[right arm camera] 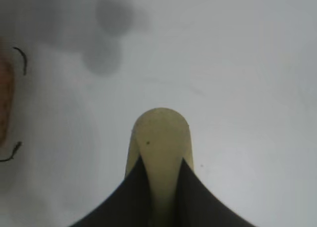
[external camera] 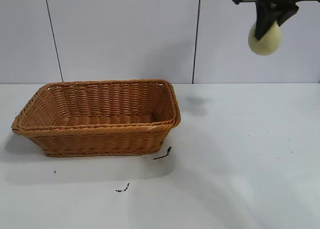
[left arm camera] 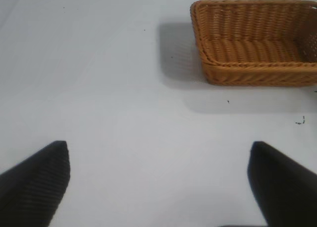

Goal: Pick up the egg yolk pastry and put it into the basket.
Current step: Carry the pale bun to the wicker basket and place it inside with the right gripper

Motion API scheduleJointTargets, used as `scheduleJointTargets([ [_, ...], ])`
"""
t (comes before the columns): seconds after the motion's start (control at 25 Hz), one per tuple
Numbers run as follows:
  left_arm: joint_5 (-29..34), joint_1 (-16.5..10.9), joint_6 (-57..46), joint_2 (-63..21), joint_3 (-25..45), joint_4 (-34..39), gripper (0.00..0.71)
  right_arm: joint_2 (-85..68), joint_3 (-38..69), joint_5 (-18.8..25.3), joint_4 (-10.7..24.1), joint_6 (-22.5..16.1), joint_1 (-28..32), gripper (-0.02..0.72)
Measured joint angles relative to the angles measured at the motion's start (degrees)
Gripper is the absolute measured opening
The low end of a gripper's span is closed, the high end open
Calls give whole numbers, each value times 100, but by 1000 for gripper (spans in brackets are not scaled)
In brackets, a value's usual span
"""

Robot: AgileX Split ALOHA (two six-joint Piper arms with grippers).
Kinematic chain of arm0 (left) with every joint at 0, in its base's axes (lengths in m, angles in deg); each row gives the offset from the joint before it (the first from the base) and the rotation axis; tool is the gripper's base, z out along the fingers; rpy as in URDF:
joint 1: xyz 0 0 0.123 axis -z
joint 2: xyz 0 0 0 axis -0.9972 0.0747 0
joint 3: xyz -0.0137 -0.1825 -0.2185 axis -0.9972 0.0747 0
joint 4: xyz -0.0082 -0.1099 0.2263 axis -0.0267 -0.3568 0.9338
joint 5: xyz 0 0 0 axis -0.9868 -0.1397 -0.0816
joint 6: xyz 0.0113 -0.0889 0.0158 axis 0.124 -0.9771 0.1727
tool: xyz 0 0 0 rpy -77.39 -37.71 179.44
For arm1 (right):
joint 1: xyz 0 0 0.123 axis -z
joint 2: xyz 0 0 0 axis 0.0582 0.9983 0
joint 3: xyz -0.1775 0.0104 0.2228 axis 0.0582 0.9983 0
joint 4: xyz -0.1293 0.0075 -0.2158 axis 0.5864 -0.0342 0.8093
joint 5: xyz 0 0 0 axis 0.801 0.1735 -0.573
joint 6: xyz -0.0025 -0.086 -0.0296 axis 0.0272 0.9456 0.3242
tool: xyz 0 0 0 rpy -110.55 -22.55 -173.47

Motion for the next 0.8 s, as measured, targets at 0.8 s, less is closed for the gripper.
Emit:
scheduleJointTargets([
  [0.8,0,0,0,0,0,0,696,1547,-603,-1664,-84,-536,-2562,31],
])
